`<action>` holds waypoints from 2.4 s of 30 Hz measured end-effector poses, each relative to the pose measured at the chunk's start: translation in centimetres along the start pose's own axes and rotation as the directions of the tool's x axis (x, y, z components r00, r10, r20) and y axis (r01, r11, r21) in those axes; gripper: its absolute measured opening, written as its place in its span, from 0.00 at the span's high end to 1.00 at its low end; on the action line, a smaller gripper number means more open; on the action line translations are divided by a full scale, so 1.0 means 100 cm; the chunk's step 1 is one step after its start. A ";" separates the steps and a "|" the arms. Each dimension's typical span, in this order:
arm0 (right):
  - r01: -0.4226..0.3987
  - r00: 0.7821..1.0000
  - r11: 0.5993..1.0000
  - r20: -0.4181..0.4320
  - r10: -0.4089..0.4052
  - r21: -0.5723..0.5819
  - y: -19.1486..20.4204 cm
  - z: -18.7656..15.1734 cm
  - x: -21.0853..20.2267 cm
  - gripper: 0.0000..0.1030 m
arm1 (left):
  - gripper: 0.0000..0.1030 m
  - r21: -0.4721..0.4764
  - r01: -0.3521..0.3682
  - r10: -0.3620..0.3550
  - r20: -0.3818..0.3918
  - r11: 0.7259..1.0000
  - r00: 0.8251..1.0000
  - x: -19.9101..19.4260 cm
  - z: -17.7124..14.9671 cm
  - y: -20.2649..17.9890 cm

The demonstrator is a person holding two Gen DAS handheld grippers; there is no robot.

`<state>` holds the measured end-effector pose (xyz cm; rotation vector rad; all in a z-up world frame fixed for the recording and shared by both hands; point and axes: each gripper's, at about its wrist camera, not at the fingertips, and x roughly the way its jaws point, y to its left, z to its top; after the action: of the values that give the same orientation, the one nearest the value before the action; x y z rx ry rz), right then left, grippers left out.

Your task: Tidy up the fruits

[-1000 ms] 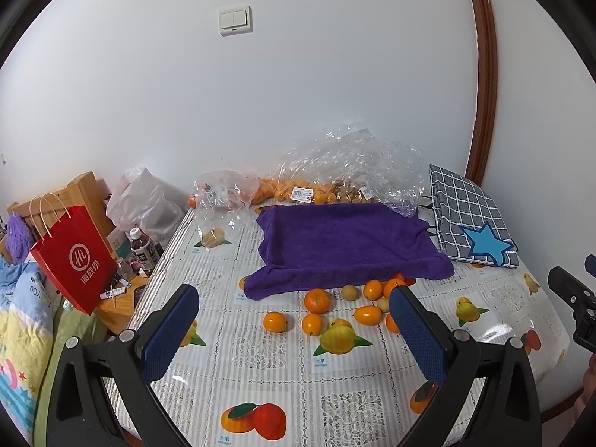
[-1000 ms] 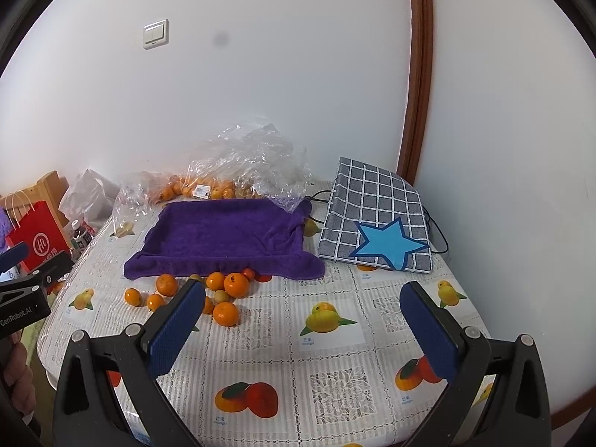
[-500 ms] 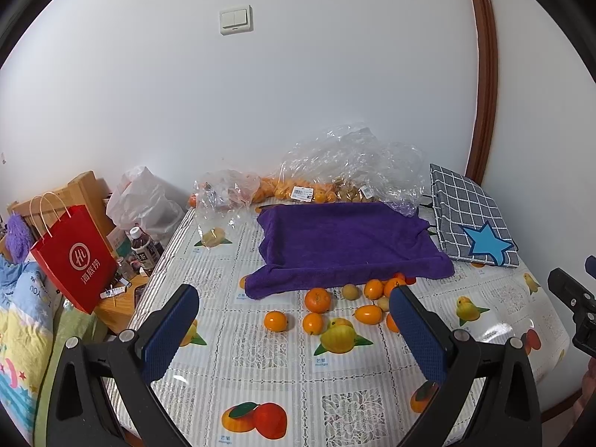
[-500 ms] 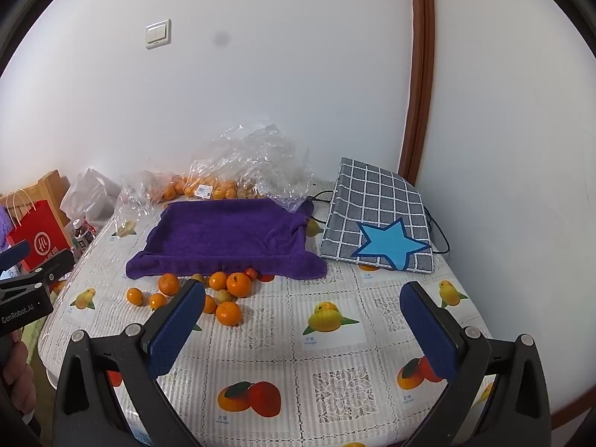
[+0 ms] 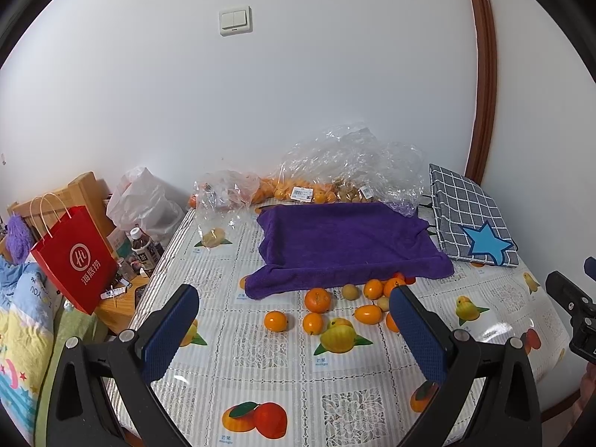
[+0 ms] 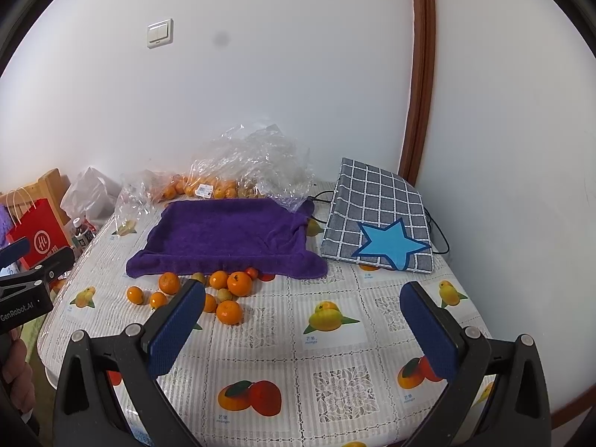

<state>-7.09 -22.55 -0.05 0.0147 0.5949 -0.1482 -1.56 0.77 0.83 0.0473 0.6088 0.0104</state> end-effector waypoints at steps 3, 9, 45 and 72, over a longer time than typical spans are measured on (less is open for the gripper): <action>0.002 1.000 1.000 0.002 -0.002 -0.005 0.001 0.000 0.000 0.00 | 0.00 0.002 -0.001 0.001 -0.001 1.000 1.000 0.000 0.000 -0.001; 0.003 1.000 1.000 -0.002 -0.003 -0.006 0.002 -0.002 0.000 0.00 | 0.00 0.001 -0.001 0.001 -0.002 1.000 1.000 0.000 0.000 -0.002; -0.139 0.958 0.990 -0.257 0.125 -0.037 0.057 -0.058 0.166 0.27 | 0.19 -0.069 -0.050 0.034 -0.213 0.996 0.977 0.144 -0.056 0.065; -0.240 0.926 0.970 -0.311 0.214 -0.047 0.085 -0.084 0.219 0.60 | 0.36 -0.115 0.140 -0.169 -0.301 0.983 0.939 0.207 -0.080 0.061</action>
<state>7.31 -16.58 -19.51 0.0252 0.9021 0.1078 10.89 7.73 -17.28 -0.0945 0.9246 -0.1089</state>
